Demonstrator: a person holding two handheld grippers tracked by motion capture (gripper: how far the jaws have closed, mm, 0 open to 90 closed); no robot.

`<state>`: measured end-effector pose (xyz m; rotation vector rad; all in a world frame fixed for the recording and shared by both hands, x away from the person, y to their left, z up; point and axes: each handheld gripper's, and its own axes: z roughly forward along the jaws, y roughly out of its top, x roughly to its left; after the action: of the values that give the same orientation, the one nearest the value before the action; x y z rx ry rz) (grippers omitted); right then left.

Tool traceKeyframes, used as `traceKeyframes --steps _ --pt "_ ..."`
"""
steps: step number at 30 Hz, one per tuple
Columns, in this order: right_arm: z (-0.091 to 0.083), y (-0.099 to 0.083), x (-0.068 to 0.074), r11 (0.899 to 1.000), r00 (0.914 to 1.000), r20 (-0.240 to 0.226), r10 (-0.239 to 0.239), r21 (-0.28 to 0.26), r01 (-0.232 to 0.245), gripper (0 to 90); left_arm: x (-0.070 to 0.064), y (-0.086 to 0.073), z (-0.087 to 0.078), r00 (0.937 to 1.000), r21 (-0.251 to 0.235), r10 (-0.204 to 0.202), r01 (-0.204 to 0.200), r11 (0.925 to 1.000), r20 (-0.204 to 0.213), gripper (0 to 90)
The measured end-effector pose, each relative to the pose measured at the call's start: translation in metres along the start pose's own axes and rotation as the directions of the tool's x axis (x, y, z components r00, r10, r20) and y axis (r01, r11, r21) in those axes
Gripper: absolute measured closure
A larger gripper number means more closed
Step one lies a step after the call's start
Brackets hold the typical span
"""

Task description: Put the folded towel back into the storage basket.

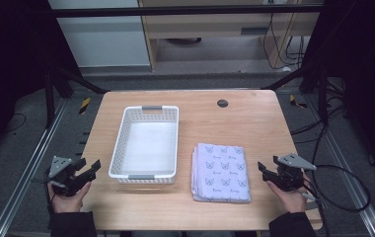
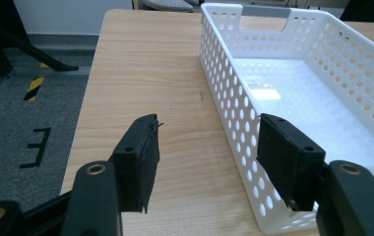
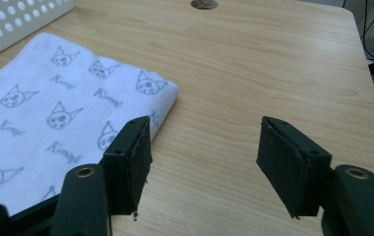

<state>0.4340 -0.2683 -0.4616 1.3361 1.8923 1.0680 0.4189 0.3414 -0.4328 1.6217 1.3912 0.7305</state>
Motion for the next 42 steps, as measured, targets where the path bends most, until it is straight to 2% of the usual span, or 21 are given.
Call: traceKeyframes --steps 3,6,15,16,23,24,33,35,42 --pt "-0.001 -0.001 0.000 1.000 0.9999 0.002 -0.013 0.003 0.013 36.8 -0.004 0.001 -0.001 1.0000 -0.004 0.005 -0.005 1.0000 0.005 38.3" --pt "-0.003 0.001 0.001 1.000 1.0000 -0.001 -0.006 -0.004 0.006 36.2 -0.014 0.005 -0.005 0.9991 -0.013 0.017 -0.017 0.9998 0.039 38.3" --pt "-0.008 0.007 0.002 1.000 0.9999 -0.012 0.009 -0.024 -0.010 33.3 -0.034 0.009 -0.006 0.9953 -0.014 0.044 -0.043 0.9990 0.087 34.4" --pt "-0.009 0.008 0.003 1.000 0.9999 -0.010 -0.006 -0.029 0.006 32.7 -0.039 0.011 -0.006 0.9941 -0.018 0.054 -0.053 0.9984 0.093 34.3" --pt "-0.012 0.014 0.006 0.999 0.9996 -0.017 -0.023 -0.046 0.022 31.0 -0.053 0.013 -0.005 0.9907 -0.029 0.080 -0.077 0.9966 0.110 34.2" --pt "-0.013 0.015 0.006 0.998 0.9996 -0.018 -0.023 -0.053 0.022 30.8 -0.058 0.014 -0.005 0.9892 -0.033 0.085 -0.082 0.9961 0.119 34.2" --pt "-0.016 0.023 0.007 0.997 0.9988 -0.044 -0.019 -0.073 0.016 28.9 -0.076 0.015 0.001 0.9836 -0.029 0.111 -0.108 0.9937 0.142 35.2" --pt "-0.017 0.025 0.006 0.997 0.9986 -0.052 -0.012 -0.076 0.008 29.0 -0.083 0.016 0.003 0.9799 -0.025 0.127 -0.124 0.9919 0.154 35.2" --pt "-0.017 0.031 0.006 0.997 0.9977 -0.068 -0.006 -0.082 0.000 28.5 -0.092 0.020 0.006 0.9737 -0.032 0.143 -0.140 0.9897 0.177 34.8"
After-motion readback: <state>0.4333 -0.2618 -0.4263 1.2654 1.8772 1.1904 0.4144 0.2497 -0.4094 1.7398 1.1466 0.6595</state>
